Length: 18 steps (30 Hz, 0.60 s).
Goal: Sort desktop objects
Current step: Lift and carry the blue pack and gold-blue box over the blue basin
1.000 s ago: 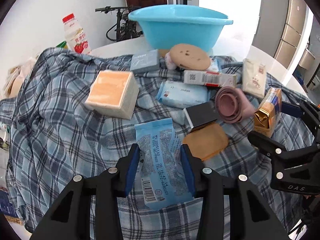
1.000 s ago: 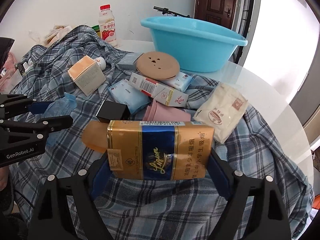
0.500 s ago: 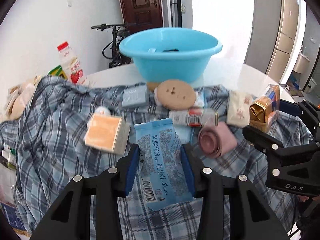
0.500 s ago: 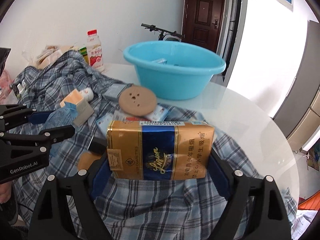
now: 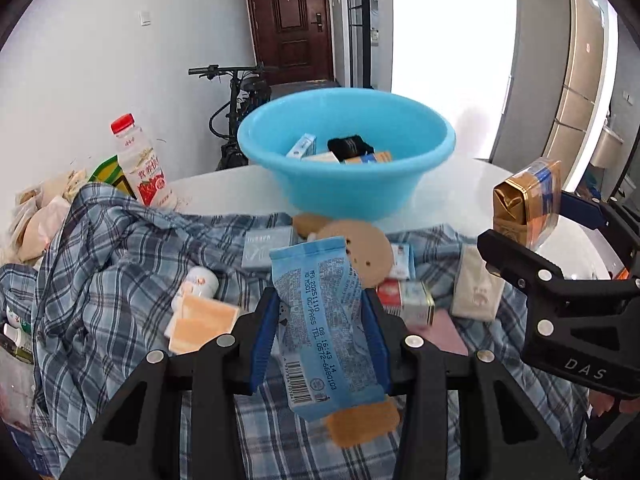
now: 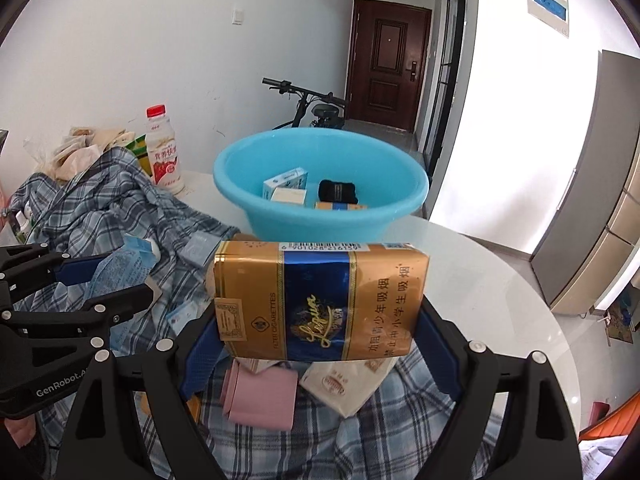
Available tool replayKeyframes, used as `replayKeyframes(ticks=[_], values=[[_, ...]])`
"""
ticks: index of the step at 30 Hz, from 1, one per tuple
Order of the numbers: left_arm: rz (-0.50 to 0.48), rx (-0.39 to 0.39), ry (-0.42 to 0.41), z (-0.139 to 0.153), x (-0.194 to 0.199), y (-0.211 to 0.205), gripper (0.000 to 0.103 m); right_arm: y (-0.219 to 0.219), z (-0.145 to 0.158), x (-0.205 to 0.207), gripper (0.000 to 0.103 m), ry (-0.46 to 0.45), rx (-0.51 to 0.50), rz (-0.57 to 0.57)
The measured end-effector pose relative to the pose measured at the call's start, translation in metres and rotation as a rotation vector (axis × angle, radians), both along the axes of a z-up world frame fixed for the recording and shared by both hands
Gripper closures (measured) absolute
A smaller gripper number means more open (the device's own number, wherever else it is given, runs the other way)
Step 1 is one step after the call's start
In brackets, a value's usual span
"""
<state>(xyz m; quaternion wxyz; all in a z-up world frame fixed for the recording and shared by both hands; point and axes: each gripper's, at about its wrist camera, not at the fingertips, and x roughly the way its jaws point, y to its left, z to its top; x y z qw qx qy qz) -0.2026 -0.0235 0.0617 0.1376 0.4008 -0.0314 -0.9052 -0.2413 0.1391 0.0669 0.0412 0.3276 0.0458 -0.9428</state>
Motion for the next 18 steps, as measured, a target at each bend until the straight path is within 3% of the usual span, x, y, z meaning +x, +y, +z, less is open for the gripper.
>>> replayKeyframes(ticks=[12, 14, 18], values=[[-0.003, 0.014, 0.037, -0.009, -0.022, -0.008, 0.059, 0.011, -0.007, -0.029, 0.017, 0.008, -0.016, -0.013], [-0.006, 0.003, 0.066, -0.011, -0.024, -0.009, 0.059, 0.011, -0.006, -0.032, 0.017, 0.060, -0.011, -0.045], [-0.013, 0.029, 0.156, -0.010, -0.024, -0.013, 0.059, 0.008, -0.006, -0.023, 0.017, 0.262, 0.034, -0.145]])
